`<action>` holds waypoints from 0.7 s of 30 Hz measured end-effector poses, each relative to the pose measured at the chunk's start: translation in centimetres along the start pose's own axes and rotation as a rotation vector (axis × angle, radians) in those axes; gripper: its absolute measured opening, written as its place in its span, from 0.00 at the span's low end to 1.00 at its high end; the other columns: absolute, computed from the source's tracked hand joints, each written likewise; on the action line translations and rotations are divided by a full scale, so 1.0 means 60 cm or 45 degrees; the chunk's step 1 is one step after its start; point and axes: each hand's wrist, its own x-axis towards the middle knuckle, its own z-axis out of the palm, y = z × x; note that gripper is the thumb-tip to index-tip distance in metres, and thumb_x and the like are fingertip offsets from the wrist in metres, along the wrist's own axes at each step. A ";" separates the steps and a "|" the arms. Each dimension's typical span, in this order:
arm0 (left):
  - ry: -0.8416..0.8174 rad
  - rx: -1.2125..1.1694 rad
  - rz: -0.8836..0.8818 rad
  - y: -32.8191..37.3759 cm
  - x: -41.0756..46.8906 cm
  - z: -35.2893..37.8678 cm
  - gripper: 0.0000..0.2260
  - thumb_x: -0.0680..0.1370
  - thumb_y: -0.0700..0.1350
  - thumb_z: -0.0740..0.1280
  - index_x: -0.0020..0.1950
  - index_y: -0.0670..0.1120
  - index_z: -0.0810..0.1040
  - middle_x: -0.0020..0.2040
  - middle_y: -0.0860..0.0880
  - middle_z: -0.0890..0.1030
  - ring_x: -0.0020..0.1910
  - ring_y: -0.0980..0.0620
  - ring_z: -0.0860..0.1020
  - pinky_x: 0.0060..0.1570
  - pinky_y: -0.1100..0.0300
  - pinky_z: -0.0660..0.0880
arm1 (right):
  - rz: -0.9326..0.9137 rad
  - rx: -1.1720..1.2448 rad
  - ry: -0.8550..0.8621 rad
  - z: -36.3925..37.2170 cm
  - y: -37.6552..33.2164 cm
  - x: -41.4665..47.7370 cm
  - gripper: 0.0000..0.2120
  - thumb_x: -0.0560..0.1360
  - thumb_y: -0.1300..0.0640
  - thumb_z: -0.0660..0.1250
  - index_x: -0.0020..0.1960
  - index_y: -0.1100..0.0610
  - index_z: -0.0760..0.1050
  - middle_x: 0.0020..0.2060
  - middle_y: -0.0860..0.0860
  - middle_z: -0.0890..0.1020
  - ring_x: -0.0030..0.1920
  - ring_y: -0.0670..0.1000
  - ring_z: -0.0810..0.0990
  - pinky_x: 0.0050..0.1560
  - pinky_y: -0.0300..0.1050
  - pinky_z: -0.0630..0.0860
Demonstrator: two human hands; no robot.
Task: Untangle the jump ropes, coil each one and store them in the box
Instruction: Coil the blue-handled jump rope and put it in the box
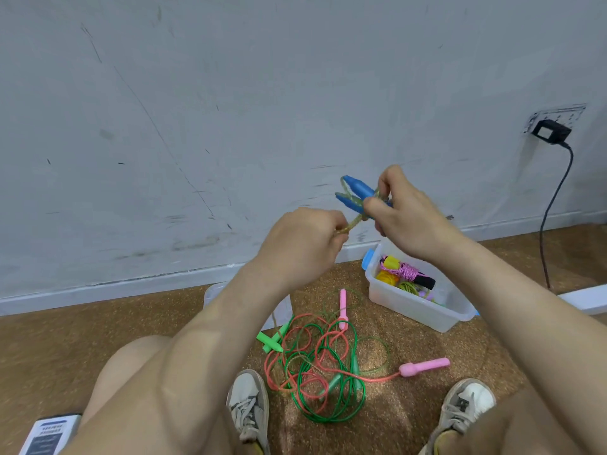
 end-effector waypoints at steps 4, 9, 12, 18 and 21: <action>0.147 0.166 0.178 0.001 -0.003 -0.019 0.09 0.80 0.50 0.61 0.51 0.48 0.79 0.43 0.50 0.78 0.45 0.46 0.76 0.41 0.54 0.68 | -0.135 -0.275 -0.139 -0.002 -0.003 -0.004 0.13 0.76 0.51 0.62 0.48 0.57 0.60 0.31 0.52 0.71 0.30 0.52 0.65 0.31 0.48 0.62; 0.073 0.039 -0.017 -0.001 0.000 -0.026 0.12 0.80 0.53 0.62 0.48 0.47 0.79 0.37 0.50 0.77 0.41 0.48 0.75 0.39 0.55 0.67 | -0.270 -0.570 -0.300 0.004 -0.011 -0.013 0.15 0.76 0.51 0.64 0.49 0.55 0.57 0.31 0.52 0.69 0.30 0.56 0.68 0.31 0.49 0.63; -0.103 -0.132 -0.197 0.000 0.004 -0.016 0.15 0.81 0.52 0.59 0.41 0.47 0.79 0.36 0.50 0.78 0.37 0.49 0.75 0.33 0.58 0.66 | -0.332 -0.743 -0.301 0.017 -0.009 -0.015 0.16 0.74 0.55 0.64 0.48 0.54 0.55 0.31 0.51 0.70 0.32 0.60 0.71 0.31 0.50 0.64; -0.285 -1.293 -0.660 -0.008 0.012 -0.014 0.16 0.80 0.51 0.61 0.41 0.43 0.79 0.31 0.49 0.77 0.26 0.56 0.68 0.27 0.64 0.63 | -0.422 -0.947 -0.112 0.029 -0.005 -0.020 0.17 0.77 0.48 0.64 0.53 0.51 0.57 0.42 0.50 0.69 0.38 0.59 0.74 0.34 0.46 0.63; -0.223 -1.318 -0.687 -0.008 0.016 -0.007 0.16 0.79 0.55 0.63 0.40 0.44 0.78 0.31 0.49 0.77 0.25 0.56 0.65 0.25 0.65 0.60 | -0.454 -0.970 0.017 0.037 -0.006 -0.024 0.17 0.76 0.47 0.66 0.59 0.52 0.65 0.48 0.51 0.69 0.39 0.59 0.75 0.34 0.46 0.63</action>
